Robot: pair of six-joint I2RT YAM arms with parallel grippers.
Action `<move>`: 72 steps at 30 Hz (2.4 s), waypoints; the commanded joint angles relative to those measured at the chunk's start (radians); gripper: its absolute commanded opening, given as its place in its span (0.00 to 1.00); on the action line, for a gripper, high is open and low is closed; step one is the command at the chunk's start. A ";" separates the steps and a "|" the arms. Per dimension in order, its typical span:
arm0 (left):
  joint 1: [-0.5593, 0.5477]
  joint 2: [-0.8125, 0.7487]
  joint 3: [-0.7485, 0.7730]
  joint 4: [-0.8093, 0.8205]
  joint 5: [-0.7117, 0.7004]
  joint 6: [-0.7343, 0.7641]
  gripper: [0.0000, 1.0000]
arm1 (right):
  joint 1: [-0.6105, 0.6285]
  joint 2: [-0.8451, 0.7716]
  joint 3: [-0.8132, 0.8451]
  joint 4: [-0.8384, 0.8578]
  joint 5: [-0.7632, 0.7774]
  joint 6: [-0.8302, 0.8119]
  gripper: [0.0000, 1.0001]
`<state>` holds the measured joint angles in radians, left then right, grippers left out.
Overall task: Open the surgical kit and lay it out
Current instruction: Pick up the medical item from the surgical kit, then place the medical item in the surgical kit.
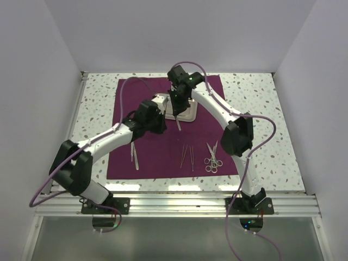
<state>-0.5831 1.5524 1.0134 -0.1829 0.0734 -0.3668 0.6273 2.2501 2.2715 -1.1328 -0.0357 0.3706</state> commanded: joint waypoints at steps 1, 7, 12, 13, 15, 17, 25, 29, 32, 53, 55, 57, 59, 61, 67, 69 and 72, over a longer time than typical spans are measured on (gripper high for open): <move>-0.003 -0.146 -0.047 -0.018 -0.014 -0.018 0.00 | 0.000 -0.066 0.013 -0.013 0.034 -0.004 0.00; -0.003 -0.320 -0.130 -0.122 -0.070 -0.037 0.00 | 0.003 -0.205 -0.249 0.037 0.114 0.008 0.00; 0.000 -0.394 -0.174 -0.199 -0.145 -0.040 0.00 | 0.014 -0.365 -0.594 0.181 0.117 0.083 0.00; -0.001 -0.403 -0.179 -0.204 -0.149 -0.038 0.00 | 0.020 -0.380 -0.675 0.194 0.112 0.093 0.00; -0.001 -0.411 -0.196 -0.211 -0.149 -0.040 0.00 | 0.046 -0.415 -0.768 0.220 0.102 0.113 0.00; 0.000 -0.414 -0.208 -0.211 -0.144 -0.040 0.00 | 0.078 -0.440 -0.822 0.255 0.103 0.135 0.00; -0.001 -0.390 -0.216 -0.225 -0.132 -0.035 0.00 | 0.138 -0.409 -0.942 0.357 0.059 0.172 0.00; -0.001 -0.380 -0.205 -0.242 -0.136 -0.023 0.00 | 0.143 -0.429 -0.929 0.340 0.083 0.174 0.14; 0.000 -0.382 -0.203 -0.247 -0.144 -0.017 0.00 | 0.143 -0.454 -0.912 0.314 0.111 0.160 0.34; -0.001 -0.411 -0.280 -0.383 -0.125 -0.239 0.00 | 0.112 -0.488 -0.616 0.117 0.221 0.070 0.56; -0.001 -0.434 -0.311 -0.401 -0.145 -0.277 0.00 | 0.106 -0.485 -0.625 0.119 0.215 0.070 0.56; -0.001 -0.445 -0.344 -0.392 -0.153 -0.299 0.00 | 0.106 -0.478 -0.629 0.120 0.211 0.067 0.56; -0.001 -0.448 -0.354 -0.392 -0.168 -0.311 0.02 | 0.104 -0.472 -0.629 0.123 0.200 0.065 0.56; -0.001 -0.442 -0.348 -0.408 -0.193 -0.323 0.06 | 0.104 -0.463 -0.622 0.123 0.197 0.064 0.56; -0.001 -0.437 -0.334 -0.438 -0.208 -0.347 0.49 | 0.101 -0.451 -0.598 0.119 0.195 0.060 0.56; -0.001 -0.439 -0.320 -0.454 -0.222 -0.350 0.58 | 0.100 -0.449 -0.593 0.117 0.195 0.057 0.57; 0.000 -0.440 -0.293 -0.475 -0.236 -0.347 0.62 | 0.097 -0.451 -0.583 0.111 0.198 0.053 0.57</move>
<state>-0.5831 1.1236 0.6651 -0.6258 -0.1219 -0.6975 0.7319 1.8015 1.6394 -0.9985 0.1650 0.4435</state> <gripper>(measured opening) 0.613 0.564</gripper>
